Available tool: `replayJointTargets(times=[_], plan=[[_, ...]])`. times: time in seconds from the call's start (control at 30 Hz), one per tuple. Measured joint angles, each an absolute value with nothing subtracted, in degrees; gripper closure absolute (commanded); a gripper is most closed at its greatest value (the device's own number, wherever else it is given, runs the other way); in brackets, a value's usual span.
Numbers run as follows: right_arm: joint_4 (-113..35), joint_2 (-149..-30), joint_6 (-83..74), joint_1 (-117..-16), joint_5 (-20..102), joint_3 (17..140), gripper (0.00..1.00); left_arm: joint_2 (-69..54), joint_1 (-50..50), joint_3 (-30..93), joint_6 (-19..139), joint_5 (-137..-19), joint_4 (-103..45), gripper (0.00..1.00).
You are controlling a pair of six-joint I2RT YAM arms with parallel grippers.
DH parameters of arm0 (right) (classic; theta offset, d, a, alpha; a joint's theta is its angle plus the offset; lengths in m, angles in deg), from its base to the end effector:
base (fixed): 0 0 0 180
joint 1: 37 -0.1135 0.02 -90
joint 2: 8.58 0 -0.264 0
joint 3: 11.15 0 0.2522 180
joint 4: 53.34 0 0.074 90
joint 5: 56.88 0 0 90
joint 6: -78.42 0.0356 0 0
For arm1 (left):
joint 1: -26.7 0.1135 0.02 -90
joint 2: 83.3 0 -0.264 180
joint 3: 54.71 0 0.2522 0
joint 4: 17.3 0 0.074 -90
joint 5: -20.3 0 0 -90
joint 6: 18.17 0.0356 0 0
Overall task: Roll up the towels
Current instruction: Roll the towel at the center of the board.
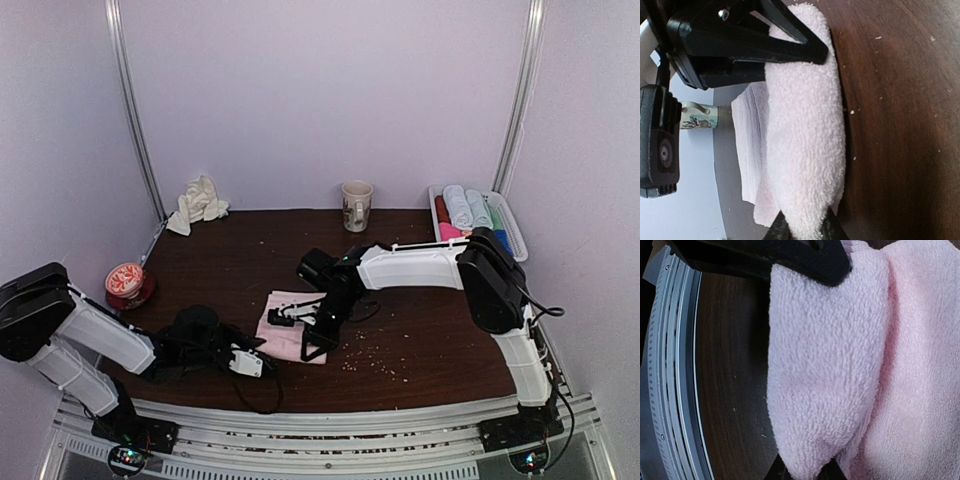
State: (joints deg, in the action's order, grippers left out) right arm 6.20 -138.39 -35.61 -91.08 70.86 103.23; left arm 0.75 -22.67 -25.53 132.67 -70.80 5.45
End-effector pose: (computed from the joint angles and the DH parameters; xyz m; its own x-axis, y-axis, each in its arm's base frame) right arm 0.2514 0.3842 0.1505 -0.2188 -0.8509 -0.4776 -0.9007 -0.0122 0.4343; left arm 0.1496 -0.1754 0.1115 0.5032 0.7544 -0.4216 0.6772 -0.0412 0.7346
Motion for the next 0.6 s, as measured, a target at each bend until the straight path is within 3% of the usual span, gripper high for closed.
replayJointTargets(times=[0.07,0.23,0.6], plan=[[6.3,-138.4,-35.6,-91.1,70.9,103.2,0.81,0.8,-22.6,-24.8,132.0,-70.6,4.4,1.0],[5.7,-138.1,-35.0,-91.0,70.5,102.4,0.63,-0.7,-22.7,-21.7,130.5,-71.7,-4.2,1.0],[-1.3,-126.4,-31.2,-91.0,59.8,89.9,0.48,1.1,-22.6,-12.0,124.7,-78.0,-22.7,1.0]])
